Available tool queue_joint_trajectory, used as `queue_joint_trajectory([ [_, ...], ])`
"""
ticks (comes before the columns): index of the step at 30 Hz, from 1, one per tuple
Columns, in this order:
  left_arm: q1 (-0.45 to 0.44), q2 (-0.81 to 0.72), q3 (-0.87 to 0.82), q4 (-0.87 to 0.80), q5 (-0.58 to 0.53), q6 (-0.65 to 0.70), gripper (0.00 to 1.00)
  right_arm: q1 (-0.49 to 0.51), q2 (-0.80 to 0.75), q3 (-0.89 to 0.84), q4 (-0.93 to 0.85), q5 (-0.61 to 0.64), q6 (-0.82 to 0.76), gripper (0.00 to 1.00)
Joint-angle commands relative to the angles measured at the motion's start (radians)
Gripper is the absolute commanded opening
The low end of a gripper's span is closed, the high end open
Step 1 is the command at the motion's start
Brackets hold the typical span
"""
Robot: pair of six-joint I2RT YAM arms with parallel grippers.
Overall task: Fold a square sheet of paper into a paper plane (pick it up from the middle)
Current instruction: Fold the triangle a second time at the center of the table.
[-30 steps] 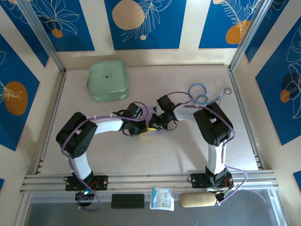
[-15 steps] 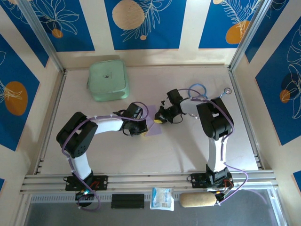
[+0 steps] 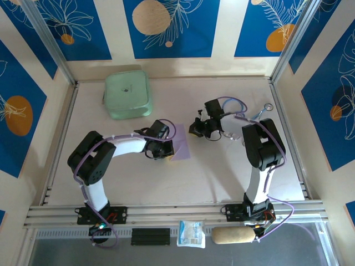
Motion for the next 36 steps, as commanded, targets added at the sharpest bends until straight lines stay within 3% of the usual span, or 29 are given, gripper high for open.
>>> queue_joint_trajectory([
  [1, -0.008, 0.047, -0.002, -0.143, -0.008, 0.027, 0.0, 0.061, -0.018, -0.045, 0.024, -0.029, 0.002, 0.0],
  [7, -0.008, 0.046, -0.002, -0.146, -0.008, 0.027, 0.0, 0.123, 0.043, -0.044, 0.049, -0.037, 0.026, 0.0],
  [15, -0.006, 0.021, 0.032, -0.147, 0.009, 0.056, 0.0, 0.131, 0.105, -0.048, 0.022, 0.018, 0.009, 0.0],
  [21, -0.006, -0.027, 0.066, -0.002, 0.082, 0.077, 0.03, 0.124, 0.123, -0.067, 0.004, 0.048, 0.002, 0.0],
  [36, -0.006, 0.089, 0.061, 0.069, 0.063, 0.072, 0.03, 0.125, 0.129, -0.075, -0.006, 0.057, 0.005, 0.0],
])
